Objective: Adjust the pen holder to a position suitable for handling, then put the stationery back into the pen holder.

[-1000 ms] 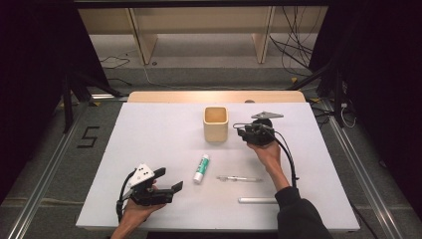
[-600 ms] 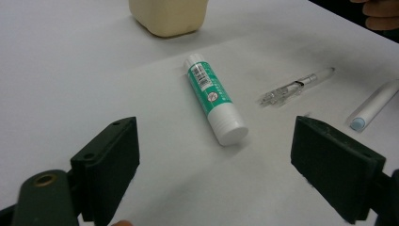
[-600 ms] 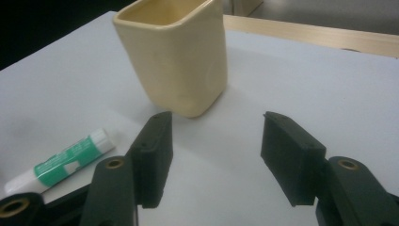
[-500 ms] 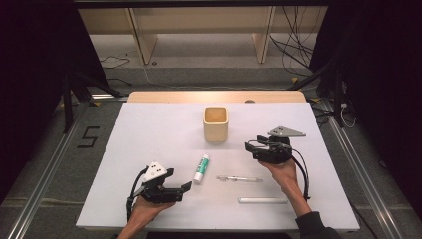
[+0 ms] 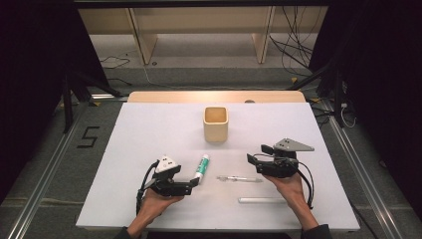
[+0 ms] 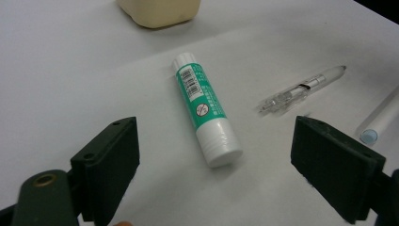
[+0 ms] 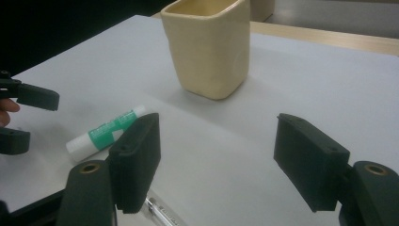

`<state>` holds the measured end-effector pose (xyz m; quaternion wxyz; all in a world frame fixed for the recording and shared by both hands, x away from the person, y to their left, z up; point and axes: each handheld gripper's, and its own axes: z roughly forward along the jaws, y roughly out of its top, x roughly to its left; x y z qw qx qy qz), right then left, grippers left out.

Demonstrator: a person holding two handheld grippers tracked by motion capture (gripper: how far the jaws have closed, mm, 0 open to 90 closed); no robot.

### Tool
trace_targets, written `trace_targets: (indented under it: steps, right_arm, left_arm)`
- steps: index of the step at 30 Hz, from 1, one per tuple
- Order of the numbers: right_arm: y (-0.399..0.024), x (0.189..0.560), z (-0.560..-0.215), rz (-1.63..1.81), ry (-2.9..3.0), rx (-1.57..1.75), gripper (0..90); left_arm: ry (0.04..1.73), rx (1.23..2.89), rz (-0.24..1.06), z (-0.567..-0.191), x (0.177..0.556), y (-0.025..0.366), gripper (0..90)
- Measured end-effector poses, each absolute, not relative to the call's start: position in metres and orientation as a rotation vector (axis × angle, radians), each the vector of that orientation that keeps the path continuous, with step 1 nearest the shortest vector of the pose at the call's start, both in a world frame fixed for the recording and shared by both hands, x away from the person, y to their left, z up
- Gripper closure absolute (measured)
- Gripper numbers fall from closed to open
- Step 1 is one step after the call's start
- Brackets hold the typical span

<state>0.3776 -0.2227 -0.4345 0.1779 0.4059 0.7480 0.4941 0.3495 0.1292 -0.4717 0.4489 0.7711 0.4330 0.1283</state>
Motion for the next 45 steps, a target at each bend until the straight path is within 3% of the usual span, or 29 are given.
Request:
trace_targets:
  steps: [25, 45]
  right_arm:
    - [-0.224, 0.351, -0.442, 1.42, 2.14, 1.138, 26.3]
    - [-0.229, 0.339, -0.445, 1.411, 2.149, 1.138, 26.2]
  left_arm:
    - [1.119, 2.047, 0.339, -0.473, 0.37, 0.105, 17.1]
    - [1.101, 2.109, 0.355, -0.479, 0.376, 0.086, 30.4]
